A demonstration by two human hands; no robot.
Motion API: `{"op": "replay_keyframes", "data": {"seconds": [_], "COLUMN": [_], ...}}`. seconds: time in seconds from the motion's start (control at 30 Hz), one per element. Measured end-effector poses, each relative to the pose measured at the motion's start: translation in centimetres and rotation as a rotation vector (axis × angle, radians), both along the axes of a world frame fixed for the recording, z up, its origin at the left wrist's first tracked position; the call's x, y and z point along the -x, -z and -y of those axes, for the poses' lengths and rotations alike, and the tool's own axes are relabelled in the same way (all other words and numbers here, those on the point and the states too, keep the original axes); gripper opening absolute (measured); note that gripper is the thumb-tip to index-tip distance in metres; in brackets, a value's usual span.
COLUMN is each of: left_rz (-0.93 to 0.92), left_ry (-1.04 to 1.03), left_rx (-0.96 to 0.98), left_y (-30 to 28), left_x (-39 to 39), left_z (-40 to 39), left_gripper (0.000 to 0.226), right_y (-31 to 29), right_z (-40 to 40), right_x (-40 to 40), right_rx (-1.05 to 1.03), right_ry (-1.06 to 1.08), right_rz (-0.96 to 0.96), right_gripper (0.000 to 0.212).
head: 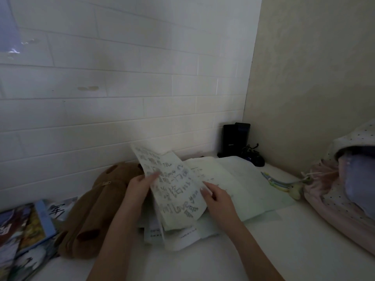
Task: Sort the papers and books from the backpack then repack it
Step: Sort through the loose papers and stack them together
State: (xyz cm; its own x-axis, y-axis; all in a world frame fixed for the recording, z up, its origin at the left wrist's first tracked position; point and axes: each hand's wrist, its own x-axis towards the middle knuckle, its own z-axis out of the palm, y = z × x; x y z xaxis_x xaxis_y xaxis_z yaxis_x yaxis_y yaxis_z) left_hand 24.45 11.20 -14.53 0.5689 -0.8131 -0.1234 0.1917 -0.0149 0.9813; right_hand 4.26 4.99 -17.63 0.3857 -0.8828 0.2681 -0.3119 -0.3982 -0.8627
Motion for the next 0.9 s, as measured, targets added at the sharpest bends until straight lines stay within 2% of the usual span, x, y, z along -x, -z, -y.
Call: {"op": "replay_keyframes", "data": {"seconds": [0.03,0.1,0.13,0.2,0.23,0.3,0.4,0.47,0.53,0.67,0.73,0.83,0.9], "left_rz": [0.177,0.427,0.506,0.668,0.751,0.886,0.893,0.833,0.841,0.819,0.762,0.668,0.595], "left_ry": [-0.069,-0.229,-0.285,-0.368,-0.400,-0.431,-0.412,-0.378,-0.346,-0.315,-0.290,-0.272,-0.268], "left_rx": [-0.023,-0.042,-0.033,0.026,0.087,0.216,0.283,0.268,0.265,0.196,0.186,0.167,0.167], "left_y": [0.5,1.6,1.5,1.2,0.8,0.6,0.6,0.6,1.2,2.3,2.4,2.2,2.2], "left_x": [0.0,-0.2,-0.2,0.3,0.7,1.2,2.0,2.4,2.3,1.5,1.5,1.6,1.5], "left_z": [-0.3,-0.6,-0.7,-0.7,-0.7,-0.7,-0.8,-0.7,-0.6,-0.3,-0.3,-0.3,-0.3], "left_gripper": [0.014,0.015,0.019,0.025,0.028,0.030,0.017,0.045,0.061,0.055,0.053,0.056,0.060], "right_y": [-0.1,0.1,0.4,1.2,1.5,1.7,1.2,1.0,0.7,-1.5,-2.6,-2.8,-2.4], "right_z": [0.2,1.4,2.2,3.3,3.5,3.5,3.4,3.5,3.4,2.5,2.2,3.2,3.5], "right_x": [0.0,1.3,2.4,4.6,5.3,5.4,4.7,4.9,5.3,5.9,6.1,6.0,5.4], "right_rx": [0.055,0.127,0.063,-0.120,-0.163,-0.128,-0.152,-0.193,-0.153,0.078,0.183,0.103,-0.014], "right_ry": [0.121,0.447,0.542,0.586,0.585,0.578,0.502,0.480,0.543,0.907,1.006,1.000,0.866], "right_rz": [-0.047,-0.234,-0.368,-0.628,-0.699,-0.699,-0.582,-0.490,-0.282,0.235,0.462,0.767,0.814], "right_gripper": [0.042,0.057,0.068,0.089,0.093,0.084,0.066,0.045,0.026,0.019,0.017,0.016,0.022]}}
